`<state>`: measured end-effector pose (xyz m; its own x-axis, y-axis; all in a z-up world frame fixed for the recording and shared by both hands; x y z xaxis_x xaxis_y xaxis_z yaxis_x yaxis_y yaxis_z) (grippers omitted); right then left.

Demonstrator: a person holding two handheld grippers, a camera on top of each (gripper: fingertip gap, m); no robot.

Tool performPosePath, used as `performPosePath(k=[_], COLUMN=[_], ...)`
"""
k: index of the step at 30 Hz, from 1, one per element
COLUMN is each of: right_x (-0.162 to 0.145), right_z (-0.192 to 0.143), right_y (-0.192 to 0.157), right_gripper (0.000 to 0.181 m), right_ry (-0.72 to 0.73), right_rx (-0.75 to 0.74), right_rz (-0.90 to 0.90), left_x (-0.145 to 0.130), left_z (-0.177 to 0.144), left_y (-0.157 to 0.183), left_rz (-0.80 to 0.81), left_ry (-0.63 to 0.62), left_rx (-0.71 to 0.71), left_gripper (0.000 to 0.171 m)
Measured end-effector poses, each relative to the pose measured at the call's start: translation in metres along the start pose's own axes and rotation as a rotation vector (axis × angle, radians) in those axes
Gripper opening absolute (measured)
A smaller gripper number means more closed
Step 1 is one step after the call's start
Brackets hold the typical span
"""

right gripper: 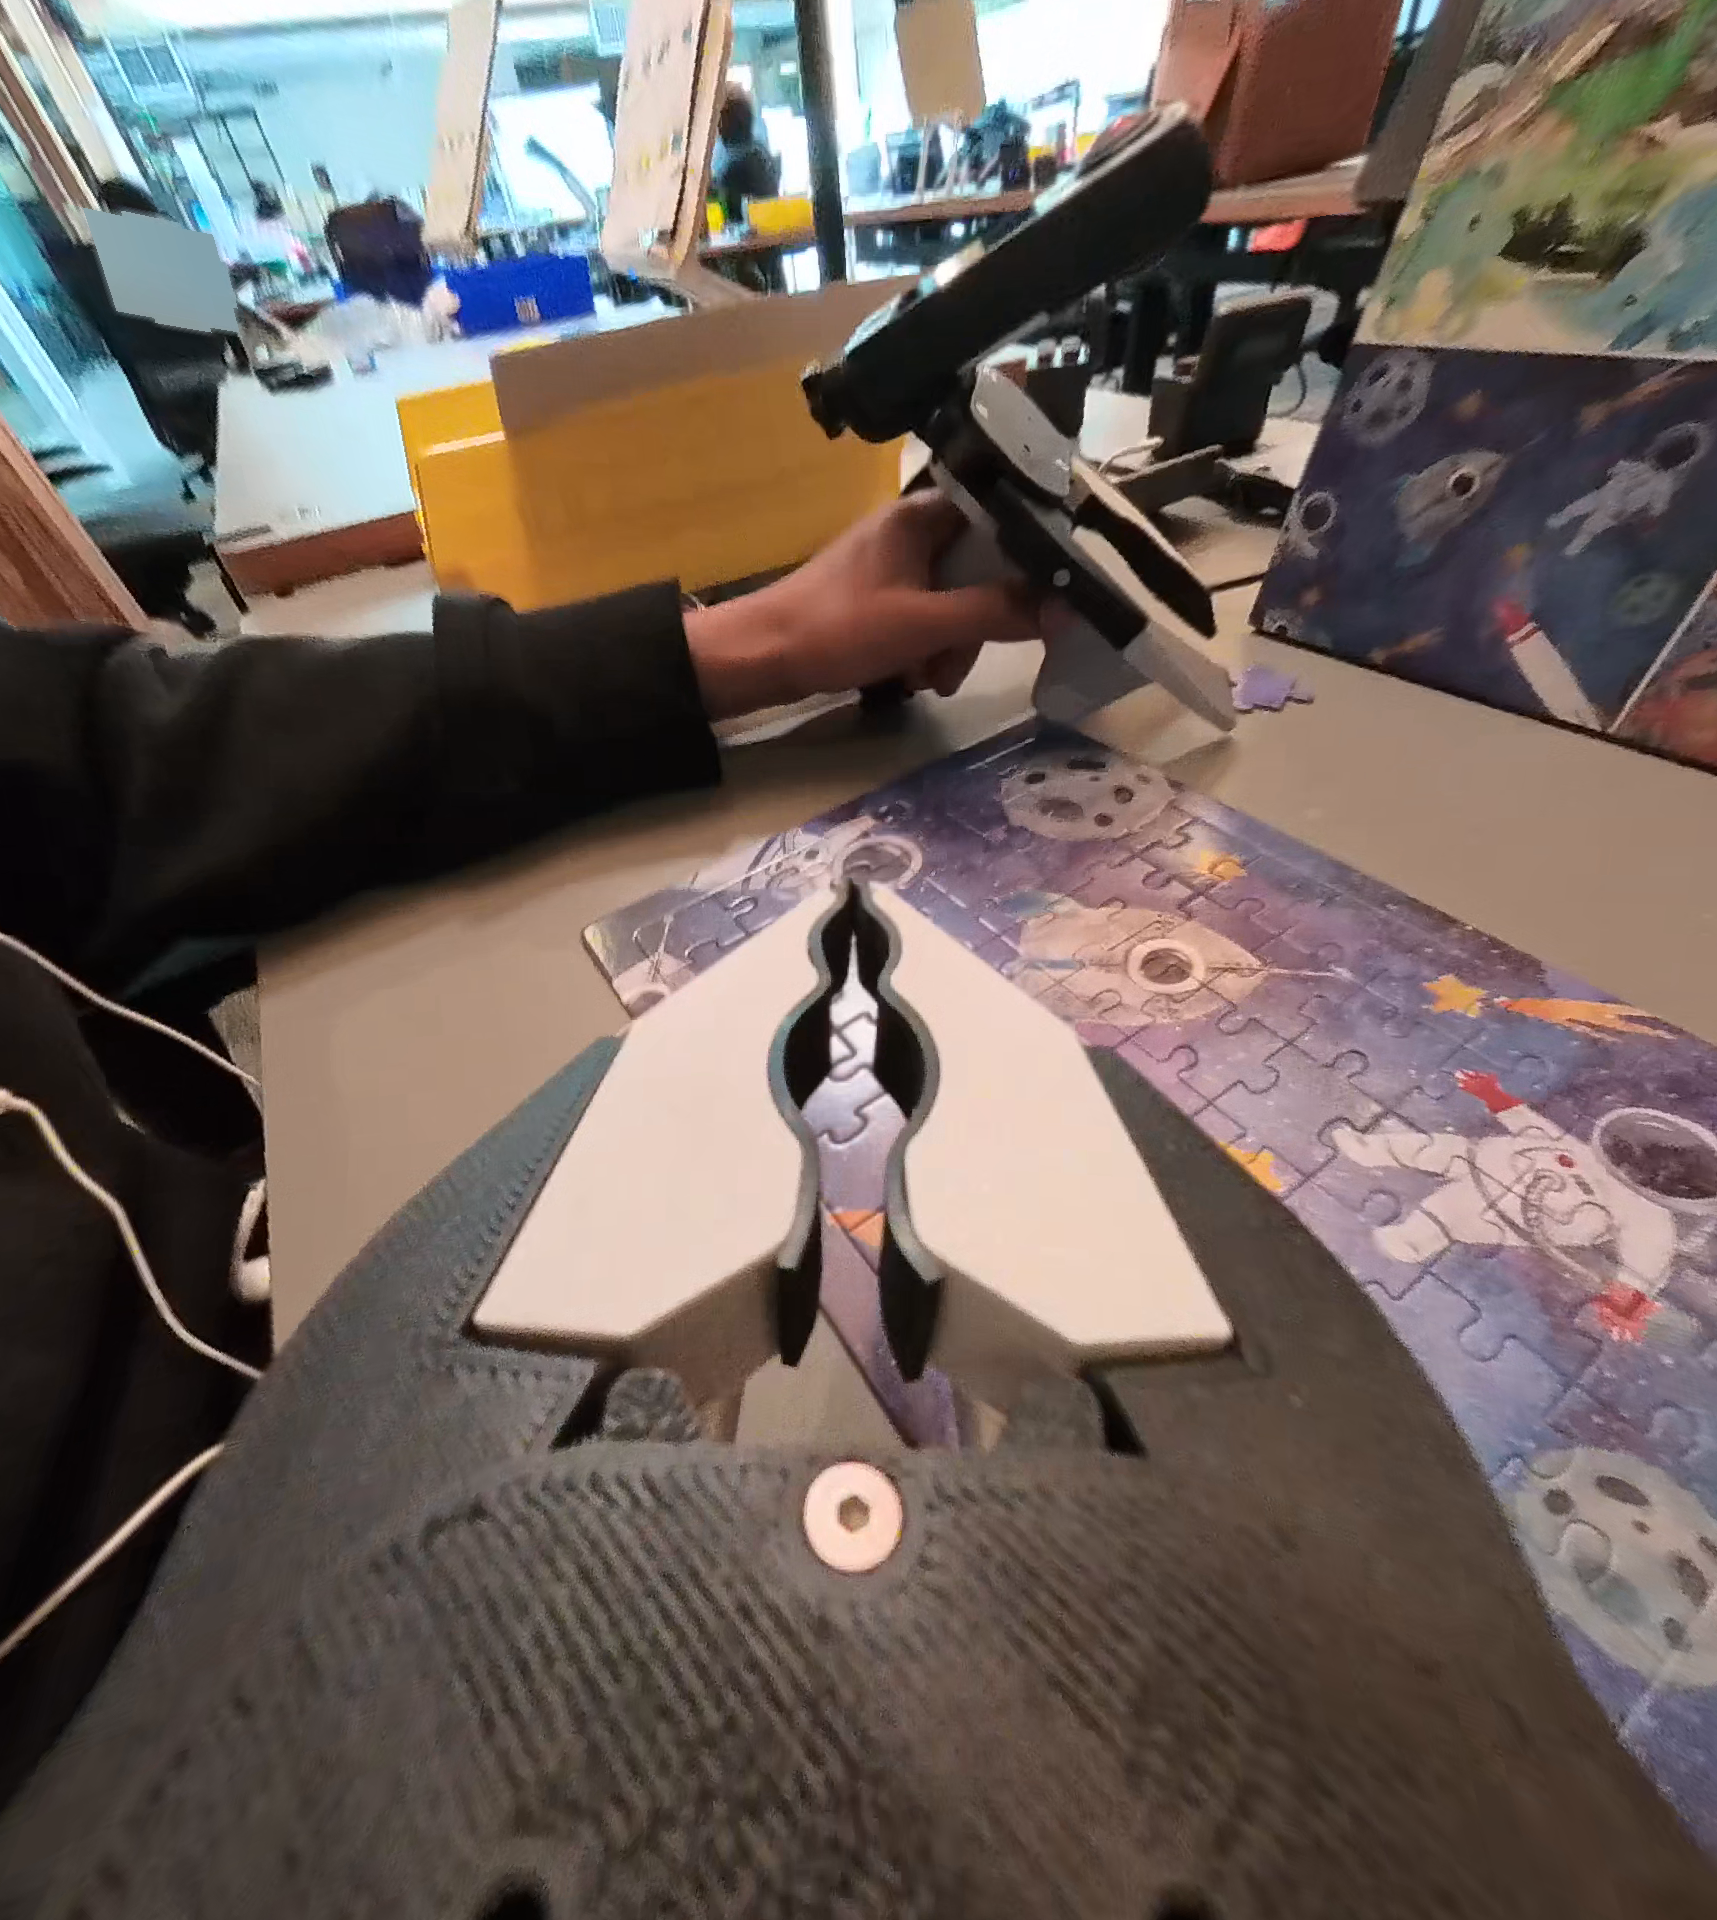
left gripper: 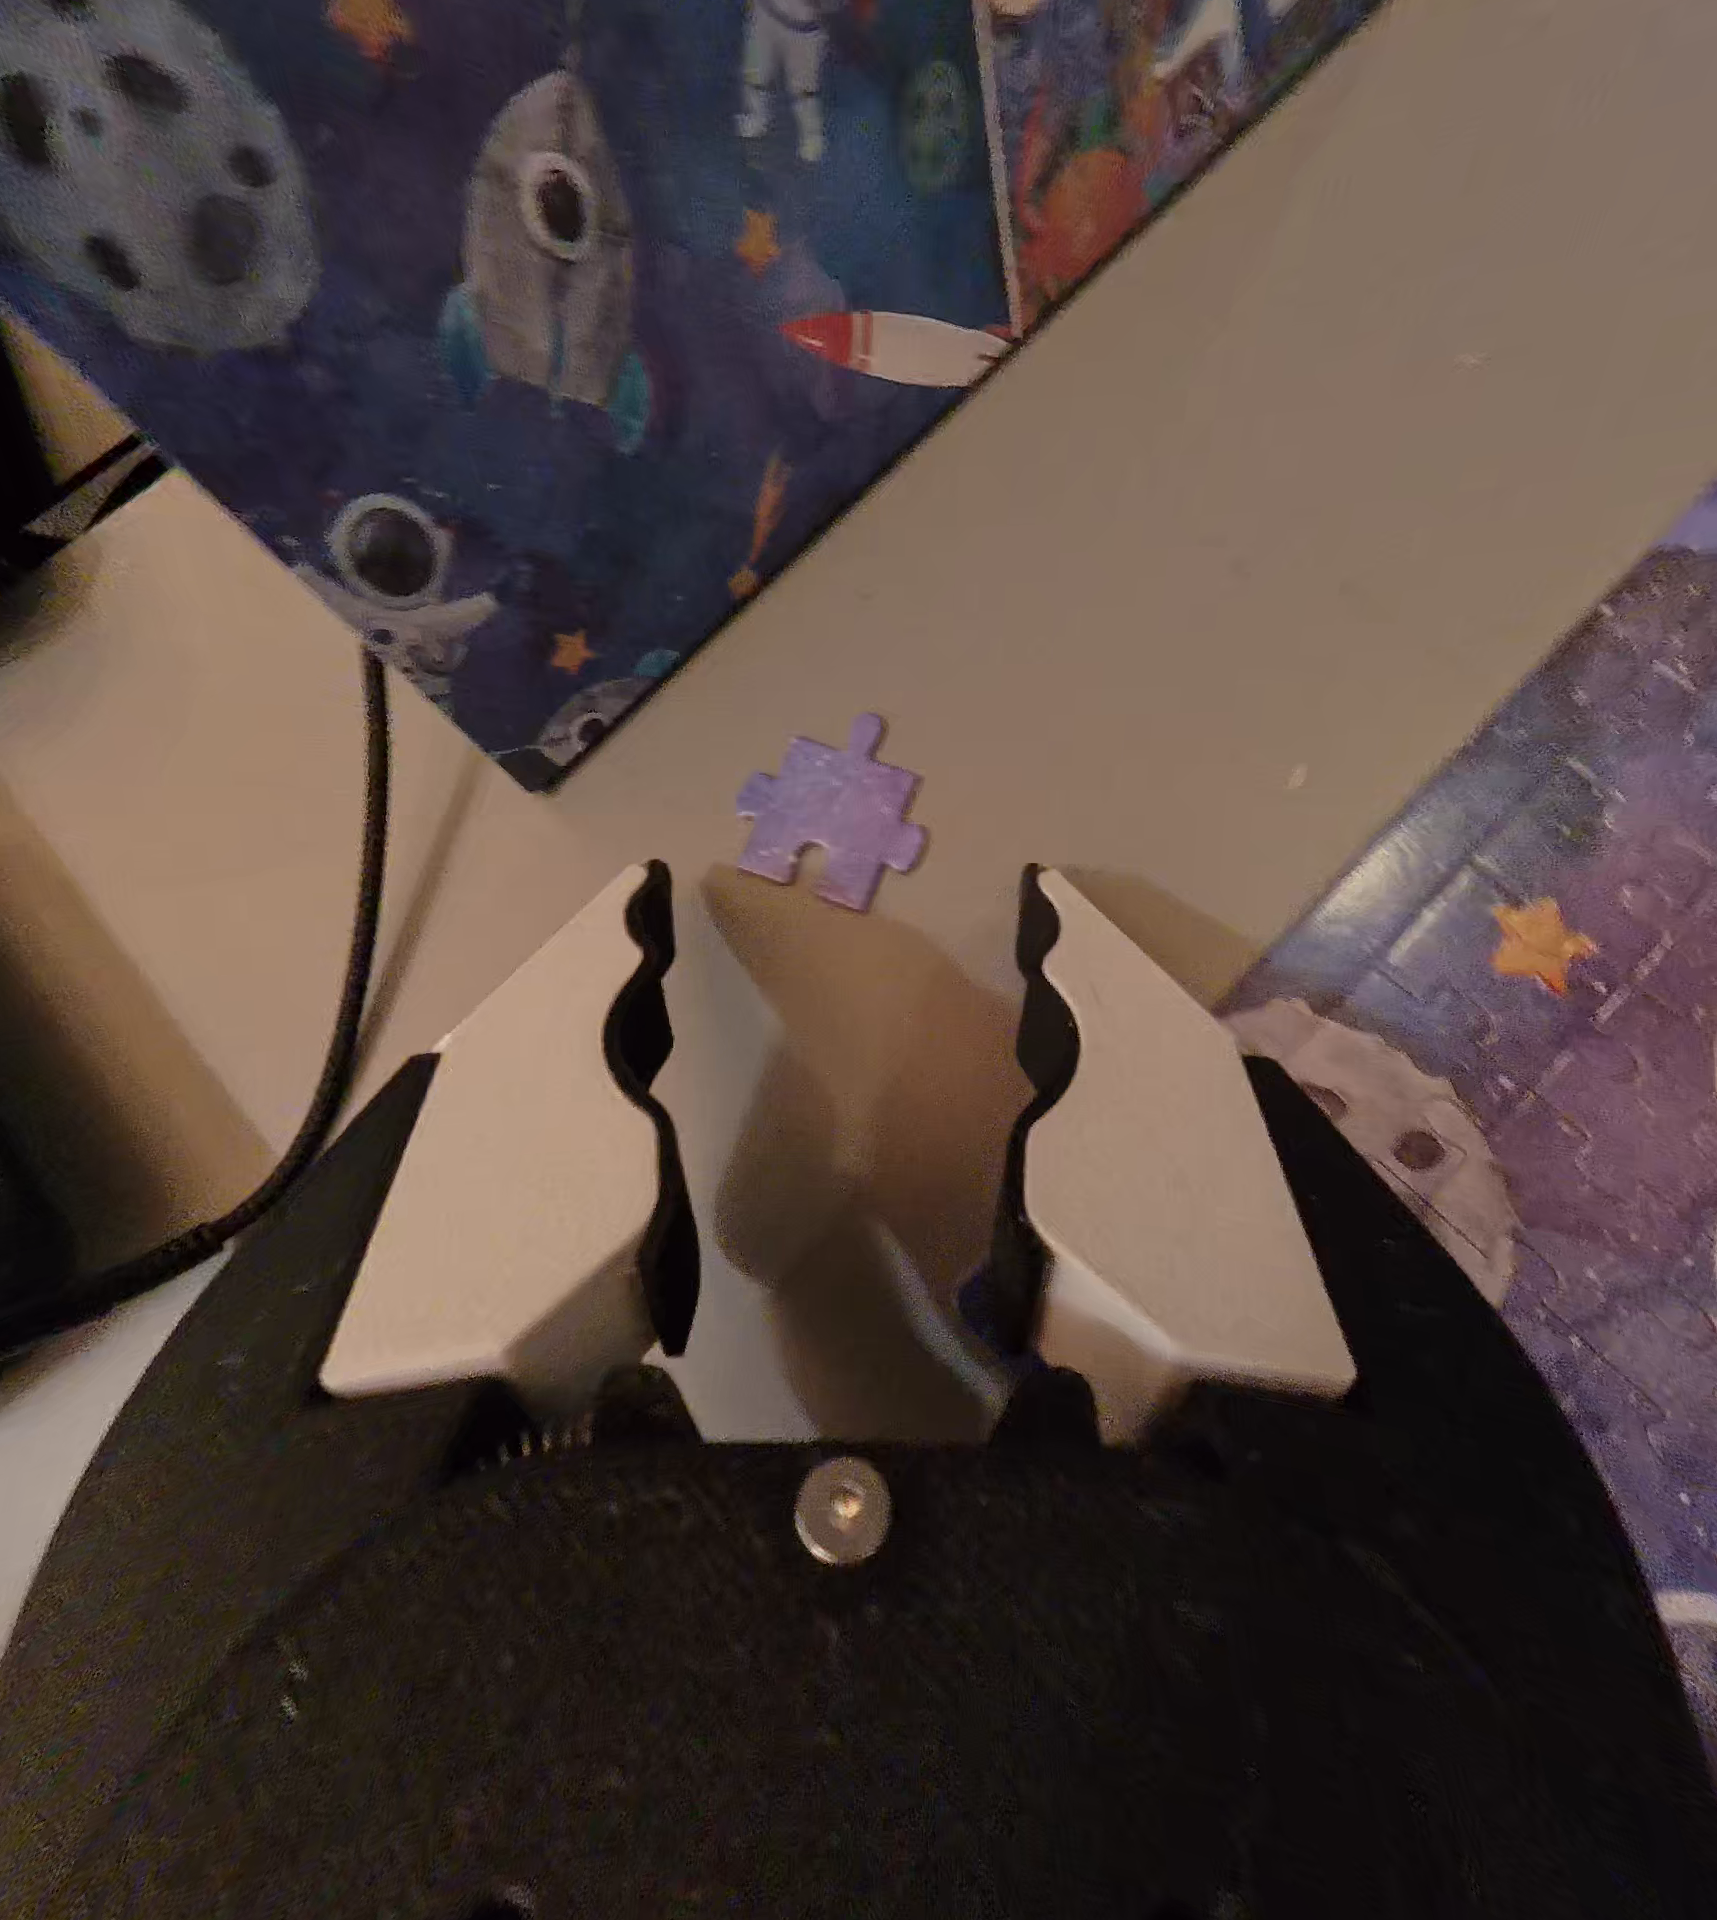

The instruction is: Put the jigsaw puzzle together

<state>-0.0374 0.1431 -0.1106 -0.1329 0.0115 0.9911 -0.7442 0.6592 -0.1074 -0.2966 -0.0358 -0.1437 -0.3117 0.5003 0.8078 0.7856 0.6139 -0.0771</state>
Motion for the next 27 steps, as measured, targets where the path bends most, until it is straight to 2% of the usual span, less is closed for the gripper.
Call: performPosePath(k=[3,6,8,12,15,18,21,24,27], right_x=[0.001,0.001,0.002,0.003,0.005,0.007,0.008,0.008,0.007], right_z=[-0.003,-0.003,-0.004,-0.007,-0.015,-0.031,-0.042,-0.053,-0.061], right_y=[0.004,0.004,0.004,0.007,0.012,0.024,0.035,0.044,0.050], right_gripper=[0.000,0.000,0.000,0.000,0.000,0.000,0.009,0.027,0.041], right_ry=[0.024,0.028,0.036,0.062,0.127,0.205,0.262,0.370,0.459], right_rx=[0.007,0.009,0.001,0.000,-0.046,-0.140,-0.187,-0.223,-0.188], right_rz=[0.038,0.042,0.039,0.055,0.057,0.077,0.136,0.215,0.300], left_x=[0.003,0.007,0.007,0.005,0.008,0.023,0.047,0.053,0.049], left_z=[0.013,0.017,0.016,0.012,-0.001,-0.023,-0.048,-0.071,-0.080], left_y=[-0.015,-0.016,-0.009,-0.002,0.008,0.036,0.081,0.127,0.167], left_rz=[-0.105,-0.070,-0.017,0.038,0.049,0.035,0.087,0.314,0.509], left_ry=[-0.044,-0.035,-0.029,-0.026,0.028,0.117,0.301,0.530,0.605], left_rx=[-0.035,-0.092,-0.123,-0.096,-0.115,-0.231,-0.363,-0.298,-0.261], left_gripper=[0.079,0.065,0.033,0.033,0.033,0.033,0.033,0.033,0.033])
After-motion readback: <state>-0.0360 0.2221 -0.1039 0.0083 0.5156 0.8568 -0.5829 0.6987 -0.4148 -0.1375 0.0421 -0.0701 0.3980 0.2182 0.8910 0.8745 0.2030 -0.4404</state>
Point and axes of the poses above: each gripper's, where its closed fingertips meet, z out along the fingers, x out of its top, y = z × x across the jaws, the point moved 10 cm from there along -z, back along the fingers, and after that the axes turned 7 degrees about y, right-handed, at the moved point
